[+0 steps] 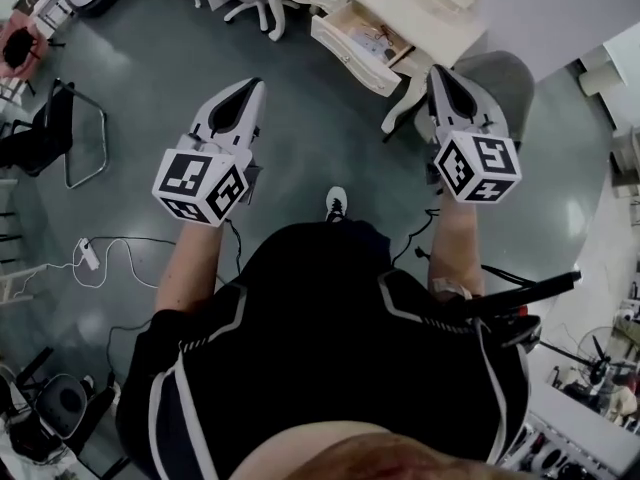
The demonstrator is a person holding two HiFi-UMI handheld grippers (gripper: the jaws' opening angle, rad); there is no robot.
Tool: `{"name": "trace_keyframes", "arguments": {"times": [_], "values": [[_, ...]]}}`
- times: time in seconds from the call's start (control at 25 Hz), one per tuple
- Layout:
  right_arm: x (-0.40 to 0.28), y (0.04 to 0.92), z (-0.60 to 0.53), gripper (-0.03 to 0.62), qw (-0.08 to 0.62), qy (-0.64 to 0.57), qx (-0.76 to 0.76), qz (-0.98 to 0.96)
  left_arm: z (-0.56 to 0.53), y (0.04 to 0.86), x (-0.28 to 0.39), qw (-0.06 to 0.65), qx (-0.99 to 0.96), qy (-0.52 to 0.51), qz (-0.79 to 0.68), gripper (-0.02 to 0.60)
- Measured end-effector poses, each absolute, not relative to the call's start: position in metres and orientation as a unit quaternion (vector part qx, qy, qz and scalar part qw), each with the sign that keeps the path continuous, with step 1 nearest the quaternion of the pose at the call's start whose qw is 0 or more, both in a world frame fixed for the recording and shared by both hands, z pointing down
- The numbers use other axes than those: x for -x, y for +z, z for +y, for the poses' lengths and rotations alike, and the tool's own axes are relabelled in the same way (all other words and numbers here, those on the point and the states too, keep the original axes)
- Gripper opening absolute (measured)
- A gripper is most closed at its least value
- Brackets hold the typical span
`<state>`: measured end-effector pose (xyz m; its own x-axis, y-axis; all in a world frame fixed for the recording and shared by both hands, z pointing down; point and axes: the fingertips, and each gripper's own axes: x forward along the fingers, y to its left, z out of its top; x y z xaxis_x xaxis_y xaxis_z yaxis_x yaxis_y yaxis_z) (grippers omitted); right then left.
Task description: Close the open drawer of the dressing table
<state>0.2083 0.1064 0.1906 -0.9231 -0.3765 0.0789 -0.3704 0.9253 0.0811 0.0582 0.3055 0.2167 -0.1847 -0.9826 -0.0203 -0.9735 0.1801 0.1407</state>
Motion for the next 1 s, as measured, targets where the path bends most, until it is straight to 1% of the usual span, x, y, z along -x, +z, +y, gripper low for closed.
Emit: {"name": "trace_keyframes", "arguments": {"times": [0.08, 0.2, 0.48, 0.72, 1.0], "values": [[-0.194, 0.19, 0.096, 0.005, 0.049, -0.042, -0.183, -0.981, 0.295, 0.218, -0.049, 0.038, -0.632, -0.057, -0.772, 0.0], [-0.173, 0.194, 0.061, 0.005, 0.043, -0.024, -0.169, -0.984, 0.257, 0.225, -0.031, 0.047, -0.624, -0.056, -0.778, 0.0], [-0.15, 0.208, 0.002, 0.005, 0.057, -0.013, -0.158, -0.986, 0.193, 0.227, -0.014, 0.051, -0.627, -0.044, -0.776, 0.0], [-0.145, 0.216, -0.049, 0.005, 0.059, -0.005, -0.154, -0.986, 0.132, 0.232, -0.006, 0.055, -0.625, -0.023, -0.779, 0.0], [-0.15, 0.232, -0.107, 0.005, 0.061, 0.01, -0.151, -0.987, 0.063, 0.254, 0.0, 0.085, -0.63, -0.015, -0.772, 0.0]]}}
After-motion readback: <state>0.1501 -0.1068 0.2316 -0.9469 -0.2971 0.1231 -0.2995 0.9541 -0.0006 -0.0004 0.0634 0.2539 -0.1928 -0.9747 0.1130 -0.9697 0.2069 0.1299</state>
